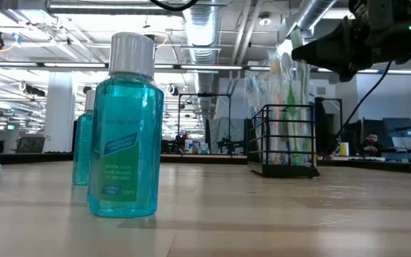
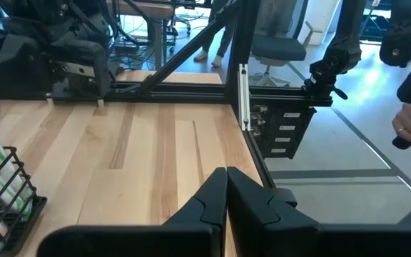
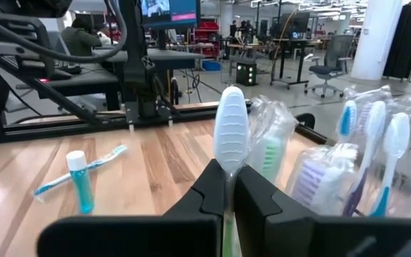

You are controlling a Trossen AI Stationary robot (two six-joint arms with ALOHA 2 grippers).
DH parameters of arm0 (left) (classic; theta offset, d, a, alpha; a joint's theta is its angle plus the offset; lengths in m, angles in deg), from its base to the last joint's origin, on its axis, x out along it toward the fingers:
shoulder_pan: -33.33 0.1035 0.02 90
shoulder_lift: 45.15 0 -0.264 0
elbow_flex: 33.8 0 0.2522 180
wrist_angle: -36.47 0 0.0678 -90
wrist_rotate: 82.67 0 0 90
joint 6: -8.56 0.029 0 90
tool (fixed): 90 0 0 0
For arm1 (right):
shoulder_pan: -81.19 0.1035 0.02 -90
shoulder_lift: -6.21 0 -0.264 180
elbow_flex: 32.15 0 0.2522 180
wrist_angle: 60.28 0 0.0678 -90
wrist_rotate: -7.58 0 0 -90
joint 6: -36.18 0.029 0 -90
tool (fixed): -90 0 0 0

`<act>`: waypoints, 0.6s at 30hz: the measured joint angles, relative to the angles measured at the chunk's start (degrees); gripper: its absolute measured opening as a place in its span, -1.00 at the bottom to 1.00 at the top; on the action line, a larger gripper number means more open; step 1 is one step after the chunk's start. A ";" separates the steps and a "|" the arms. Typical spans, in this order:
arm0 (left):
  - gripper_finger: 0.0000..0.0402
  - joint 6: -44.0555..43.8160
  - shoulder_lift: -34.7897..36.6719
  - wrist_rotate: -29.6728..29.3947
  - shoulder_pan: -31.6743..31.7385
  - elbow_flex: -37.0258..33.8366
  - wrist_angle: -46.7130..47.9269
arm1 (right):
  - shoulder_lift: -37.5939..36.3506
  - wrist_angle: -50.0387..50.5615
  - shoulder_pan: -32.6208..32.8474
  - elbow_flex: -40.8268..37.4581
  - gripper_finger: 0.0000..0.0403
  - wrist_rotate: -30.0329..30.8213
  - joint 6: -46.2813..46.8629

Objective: Pick & Place toothbrushing station
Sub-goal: Put the green toothbrush into the wire mesh organizer

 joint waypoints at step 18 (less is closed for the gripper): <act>-0.98 -0.01 0.00 0.00 0.00 0.00 0.04 | 4.26 -1.34 -0.07 0.00 -0.93 0.10 1.97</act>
